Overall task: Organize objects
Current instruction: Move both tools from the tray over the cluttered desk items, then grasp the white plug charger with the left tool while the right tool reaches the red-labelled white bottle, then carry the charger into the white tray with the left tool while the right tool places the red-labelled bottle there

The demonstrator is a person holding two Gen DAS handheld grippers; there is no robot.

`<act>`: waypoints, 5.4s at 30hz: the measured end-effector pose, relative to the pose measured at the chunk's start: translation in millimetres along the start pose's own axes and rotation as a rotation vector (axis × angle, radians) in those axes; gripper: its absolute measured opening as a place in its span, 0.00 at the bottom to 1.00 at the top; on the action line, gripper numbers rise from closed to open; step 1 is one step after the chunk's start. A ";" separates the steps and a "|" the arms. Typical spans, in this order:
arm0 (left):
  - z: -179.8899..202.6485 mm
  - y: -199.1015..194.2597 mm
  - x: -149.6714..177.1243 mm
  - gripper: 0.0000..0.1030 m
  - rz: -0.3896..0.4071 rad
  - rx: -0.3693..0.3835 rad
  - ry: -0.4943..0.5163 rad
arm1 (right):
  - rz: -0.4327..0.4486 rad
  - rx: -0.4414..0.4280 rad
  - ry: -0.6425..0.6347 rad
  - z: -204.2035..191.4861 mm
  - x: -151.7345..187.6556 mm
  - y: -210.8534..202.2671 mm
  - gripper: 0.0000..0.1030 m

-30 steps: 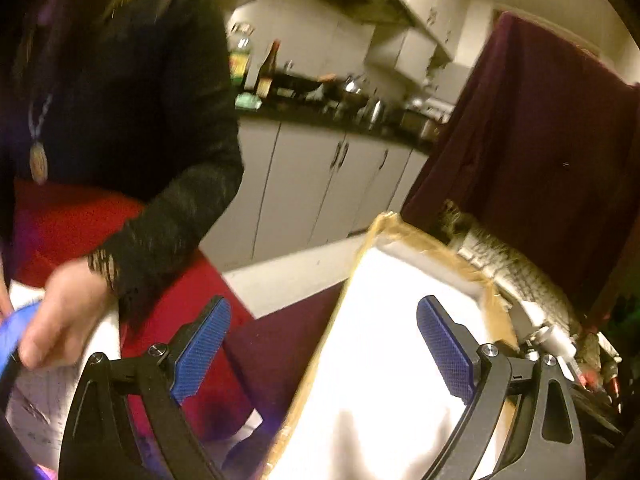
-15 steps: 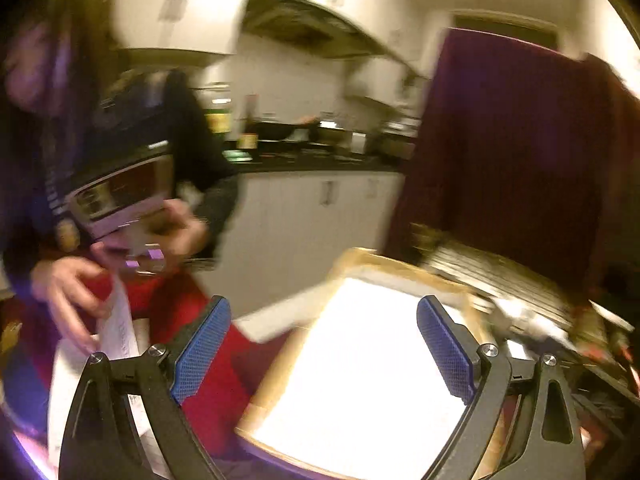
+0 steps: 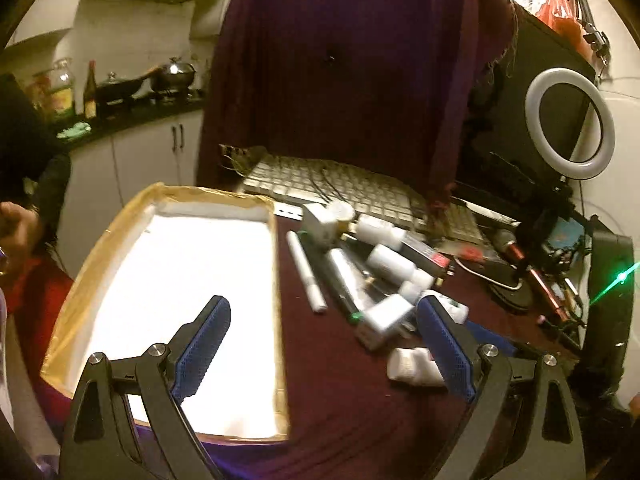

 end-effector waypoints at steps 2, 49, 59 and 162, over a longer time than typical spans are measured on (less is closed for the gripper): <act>12.1 4.0 -0.2 0.89 -0.003 -0.010 0.021 | -0.011 0.022 0.015 7.3 0.2 1.7 0.57; 8.0 38.3 -9.0 0.88 -0.252 0.245 0.012 | -0.048 -0.090 -0.272 -29.5 38.6 -7.1 0.38; 64.2 88.4 -5.5 0.53 -0.350 0.221 0.237 | -0.082 -0.156 -0.238 -25.5 47.3 -14.7 0.29; -167.1 56.6 5.2 0.22 -0.285 -0.029 -0.356 | -0.037 -0.186 -0.440 -181.8 46.8 39.0 0.46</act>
Point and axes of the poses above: each gripper's, at about its wrist camera, not at the fingertips, and y roughly the way its jaws point, z to its right, x to its underside, the point moved 2 cm from there along y, roughly the way its jaws point, and after that the axes turned 3 degrees about -x, right-handed, at the moved point
